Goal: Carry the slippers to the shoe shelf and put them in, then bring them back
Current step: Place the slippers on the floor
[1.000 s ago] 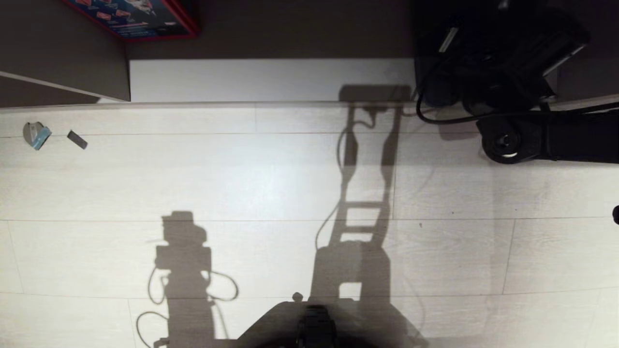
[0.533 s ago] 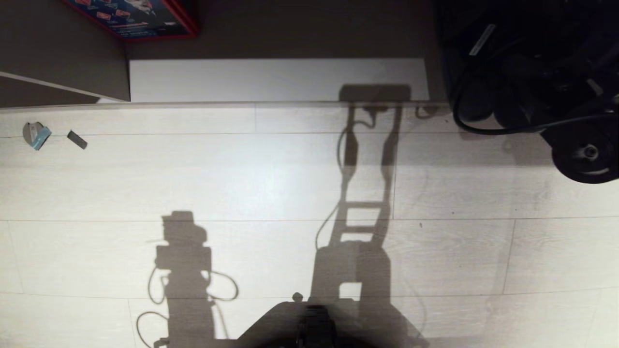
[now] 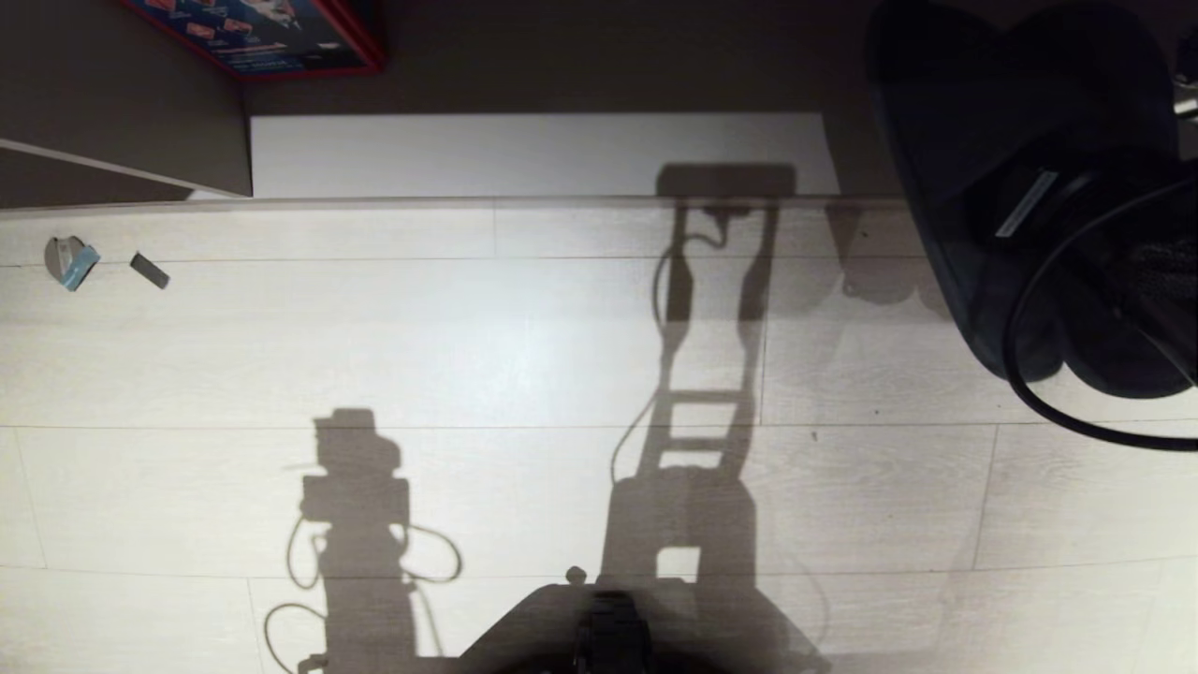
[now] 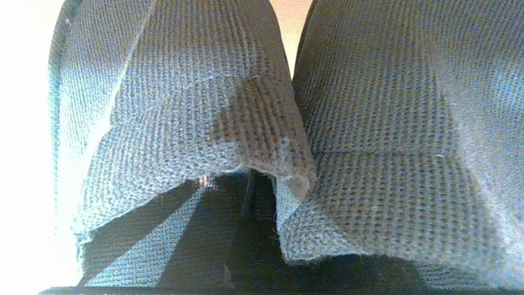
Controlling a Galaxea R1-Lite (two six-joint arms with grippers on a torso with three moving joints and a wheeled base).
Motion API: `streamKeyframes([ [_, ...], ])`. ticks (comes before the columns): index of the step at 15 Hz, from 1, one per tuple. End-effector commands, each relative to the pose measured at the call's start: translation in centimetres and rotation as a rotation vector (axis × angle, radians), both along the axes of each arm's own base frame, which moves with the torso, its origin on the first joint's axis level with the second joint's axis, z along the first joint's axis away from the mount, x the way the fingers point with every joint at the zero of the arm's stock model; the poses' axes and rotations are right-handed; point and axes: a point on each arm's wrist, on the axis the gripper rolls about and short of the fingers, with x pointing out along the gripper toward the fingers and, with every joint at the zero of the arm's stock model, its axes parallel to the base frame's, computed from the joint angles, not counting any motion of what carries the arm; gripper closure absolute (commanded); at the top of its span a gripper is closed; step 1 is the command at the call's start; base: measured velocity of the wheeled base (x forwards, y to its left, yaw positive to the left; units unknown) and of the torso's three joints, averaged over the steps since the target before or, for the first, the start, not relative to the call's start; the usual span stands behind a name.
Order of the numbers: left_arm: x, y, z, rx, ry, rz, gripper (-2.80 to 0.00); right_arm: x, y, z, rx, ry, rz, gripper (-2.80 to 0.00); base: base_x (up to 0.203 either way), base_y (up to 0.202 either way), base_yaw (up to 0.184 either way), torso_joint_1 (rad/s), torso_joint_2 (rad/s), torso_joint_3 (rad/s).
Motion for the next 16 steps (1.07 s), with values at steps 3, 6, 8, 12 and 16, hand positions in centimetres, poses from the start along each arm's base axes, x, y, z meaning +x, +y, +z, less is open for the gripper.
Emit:
streamKeyframes([
  [3,0.0,0.0,0.0,0.0,-0.001,0.0,0.0,-7.5,-1.8,0.0,0.013,-0.007,0.044,0.0,0.0,0.0,0.0,0.0,0.0,0.0],
  [6,0.0,0.0,0.0,0.0,-0.001,0.0,0.0,-12.4,-3.4,-1.0,-0.009,0.003,0.043,0.0,0.0,0.0,0.0,0.0,0.0,0.0],
  [8,0.0,0.0,0.0,0.0,-0.002,0.0,0.0,-15.5,-4.6,-3.1,-0.03,0.055,0.04,0.0,0.0,0.0,0.0,0.0,0.0,0.0],
  [12,0.0,0.0,0.0,0.0,0.0,0.0,0.0,-20.4,-6.4,-6.4,-0.052,0.053,0.011,0.0,0.0,0.0,0.0,0.0,0.0,0.0],
  [16,0.0,0.0,0.0,0.0,-0.001,0.0,0.0,-23.1,-6.6,-9.6,-0.072,0.007,-0.048,0.0,0.0,0.0,0.0,0.0,0.0,0.0],
])
